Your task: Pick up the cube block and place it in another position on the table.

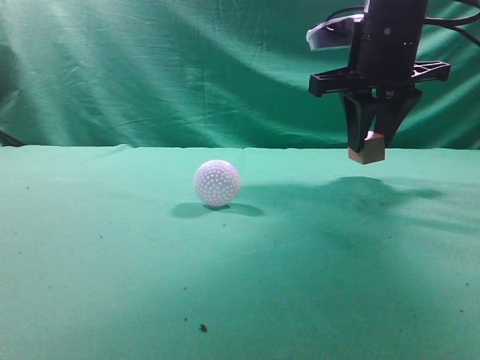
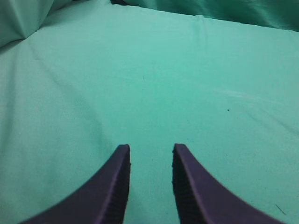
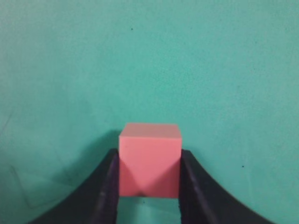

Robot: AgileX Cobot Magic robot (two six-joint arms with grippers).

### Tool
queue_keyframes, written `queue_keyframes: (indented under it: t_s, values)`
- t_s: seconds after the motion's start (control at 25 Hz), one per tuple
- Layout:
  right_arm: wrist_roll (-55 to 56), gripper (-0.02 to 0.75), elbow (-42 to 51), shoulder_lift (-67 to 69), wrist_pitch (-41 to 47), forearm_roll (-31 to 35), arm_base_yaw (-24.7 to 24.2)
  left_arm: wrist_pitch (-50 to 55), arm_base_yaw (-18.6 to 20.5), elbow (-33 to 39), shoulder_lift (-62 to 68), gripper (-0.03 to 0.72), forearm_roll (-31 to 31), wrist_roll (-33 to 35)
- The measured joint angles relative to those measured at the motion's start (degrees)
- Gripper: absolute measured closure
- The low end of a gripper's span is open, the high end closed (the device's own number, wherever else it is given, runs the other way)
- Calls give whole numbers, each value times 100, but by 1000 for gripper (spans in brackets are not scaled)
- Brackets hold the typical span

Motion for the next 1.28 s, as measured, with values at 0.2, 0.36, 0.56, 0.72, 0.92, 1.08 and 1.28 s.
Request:
queue_keyframes:
  t_s: [0.2,0.36,0.56,0.72,0.92,1.08,1.28]
  values:
    - [-24,419,-26,109,-27,0,0,0,0,0,0,426,0,0]
    - [-25,238,-59,117,37,34,0,0,0,0,0,426,0,0]
    - [42,286,-159,-141,545,63,0,0,0,0,0,426,0,0]
    - [-20,625,-188,-926,1158,277,-14,0,0,0,0,426,0,0]
    - [-96,738,-46,-2087,1601,614,-14,0,0,0,0,426,0,0]
    - [-107,738,681,-3302,1628,777,-14,0,0,0,0,426,0,0]
    - [-107,738,1946,-4697,1640,827,-14,0,0,0,0,426,0,0]
